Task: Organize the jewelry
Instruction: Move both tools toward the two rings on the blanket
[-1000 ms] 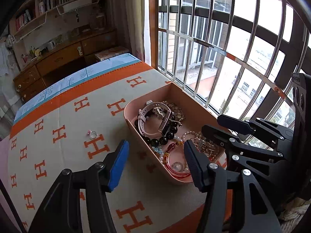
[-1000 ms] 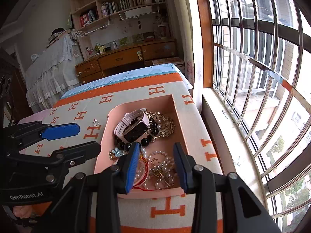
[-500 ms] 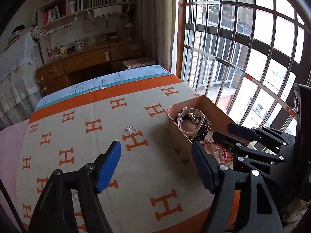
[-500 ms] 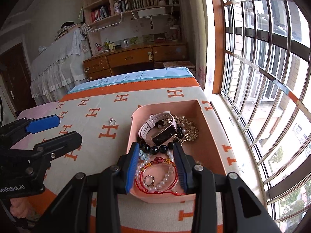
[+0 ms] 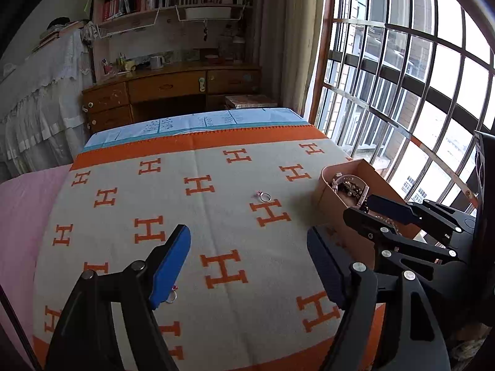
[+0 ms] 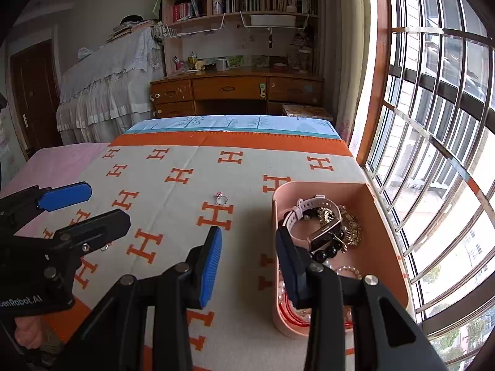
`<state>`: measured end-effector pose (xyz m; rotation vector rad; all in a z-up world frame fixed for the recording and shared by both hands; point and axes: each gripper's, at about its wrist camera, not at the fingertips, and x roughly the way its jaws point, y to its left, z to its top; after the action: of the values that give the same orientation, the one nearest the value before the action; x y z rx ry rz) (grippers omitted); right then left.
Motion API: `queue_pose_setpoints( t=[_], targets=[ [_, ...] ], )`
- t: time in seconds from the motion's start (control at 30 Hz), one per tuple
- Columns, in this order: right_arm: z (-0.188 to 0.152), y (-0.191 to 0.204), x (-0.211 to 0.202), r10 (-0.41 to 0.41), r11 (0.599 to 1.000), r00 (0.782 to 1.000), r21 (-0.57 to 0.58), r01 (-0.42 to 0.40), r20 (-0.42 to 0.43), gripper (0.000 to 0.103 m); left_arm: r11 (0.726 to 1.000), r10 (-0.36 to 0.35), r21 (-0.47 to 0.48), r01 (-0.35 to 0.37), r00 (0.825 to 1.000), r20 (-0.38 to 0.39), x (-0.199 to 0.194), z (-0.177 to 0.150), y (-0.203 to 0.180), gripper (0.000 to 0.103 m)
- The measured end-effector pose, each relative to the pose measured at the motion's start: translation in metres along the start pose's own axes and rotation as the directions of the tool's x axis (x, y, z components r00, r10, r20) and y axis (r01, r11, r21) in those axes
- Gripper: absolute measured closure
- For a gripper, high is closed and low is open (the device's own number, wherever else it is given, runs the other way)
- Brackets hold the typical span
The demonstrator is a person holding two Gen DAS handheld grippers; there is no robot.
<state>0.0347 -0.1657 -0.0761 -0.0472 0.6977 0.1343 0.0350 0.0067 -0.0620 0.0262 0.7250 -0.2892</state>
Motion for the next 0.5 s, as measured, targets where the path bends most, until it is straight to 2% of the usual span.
queue_pose_setpoints(
  t=[0.17, 0.5],
  targets=[
    [0.009, 0.024, 0.011, 0.007, 0.999, 1.0, -0.033, -0.007, -0.007, 0.066, 0.999, 0.029, -0.038, -0.03, 0.999, -0.012, -0.001, -0.008, 0.029, 0.027],
    [0.02, 0.046, 0.042, 0.033, 0.999, 0.997, -0.008, -0.034, -0.071, 0.066, 0.991, 0.084, -0.101, -0.09, 0.995, -0.059, 0.005, -0.028, 0.08, 0.027]
  ],
)
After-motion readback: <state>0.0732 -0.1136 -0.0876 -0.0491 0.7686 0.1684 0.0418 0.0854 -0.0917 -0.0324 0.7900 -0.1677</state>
